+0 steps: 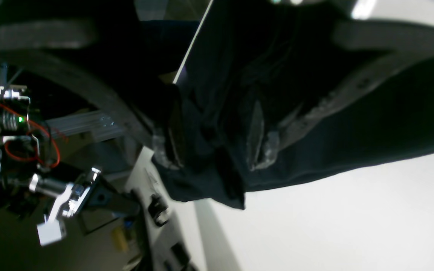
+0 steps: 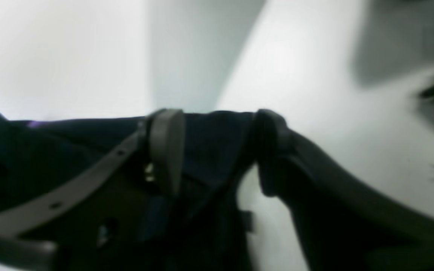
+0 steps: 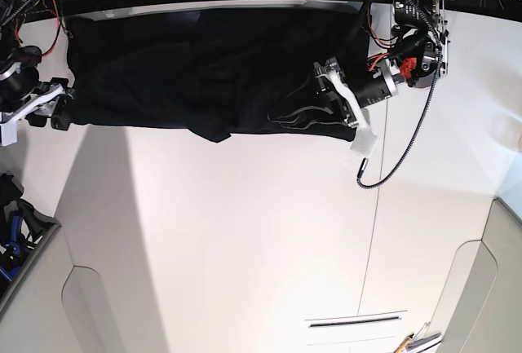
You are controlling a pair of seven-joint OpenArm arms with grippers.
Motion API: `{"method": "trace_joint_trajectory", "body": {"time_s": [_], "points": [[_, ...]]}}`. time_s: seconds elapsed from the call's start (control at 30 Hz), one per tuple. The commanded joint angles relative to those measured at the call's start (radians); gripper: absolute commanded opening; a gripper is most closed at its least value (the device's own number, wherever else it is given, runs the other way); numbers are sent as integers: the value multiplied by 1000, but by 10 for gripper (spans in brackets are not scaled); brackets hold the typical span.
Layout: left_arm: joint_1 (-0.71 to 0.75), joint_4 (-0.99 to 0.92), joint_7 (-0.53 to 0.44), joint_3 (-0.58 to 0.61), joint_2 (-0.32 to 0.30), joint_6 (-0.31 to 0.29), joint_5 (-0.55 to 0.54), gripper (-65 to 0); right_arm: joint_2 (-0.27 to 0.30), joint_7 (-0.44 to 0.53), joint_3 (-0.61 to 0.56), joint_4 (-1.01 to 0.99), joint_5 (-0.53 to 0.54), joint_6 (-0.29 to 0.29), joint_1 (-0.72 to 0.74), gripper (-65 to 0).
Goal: Fold the T-shirt properly
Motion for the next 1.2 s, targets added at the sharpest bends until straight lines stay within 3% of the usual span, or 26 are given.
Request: {"method": "trace_joint_trajectory", "body": {"time_s": [0.0, 0.2, 0.53, 0.67, 1.03, 1.17], "points": [[-11, 18, -14, -1, -3, -9, -16, -347, 15, 10, 5, -27, 27, 15, 21, -316], [-11, 18, -15, -1, -3, -9, -11, -347, 20, -78, 5, -228, 128, 46, 89, -307], [-13, 18, -19, -1, -3, -9, 6, -347, 131, -159, 27, -248, 151, 45, 87, -307], [-13, 18, -19, -1, -3, -9, 7, -347, 126, -198, 45, -248, 164, 45, 62, -307], [-13, 18, -20, -1, -3, -9, 6, -347, 78, -172, 43, -278, 281, 46, -18, -307], [-13, 18, -21, -1, -3, -9, 6, -347, 78, -180, 42, -285, 312, 80, -19, -307]]}}
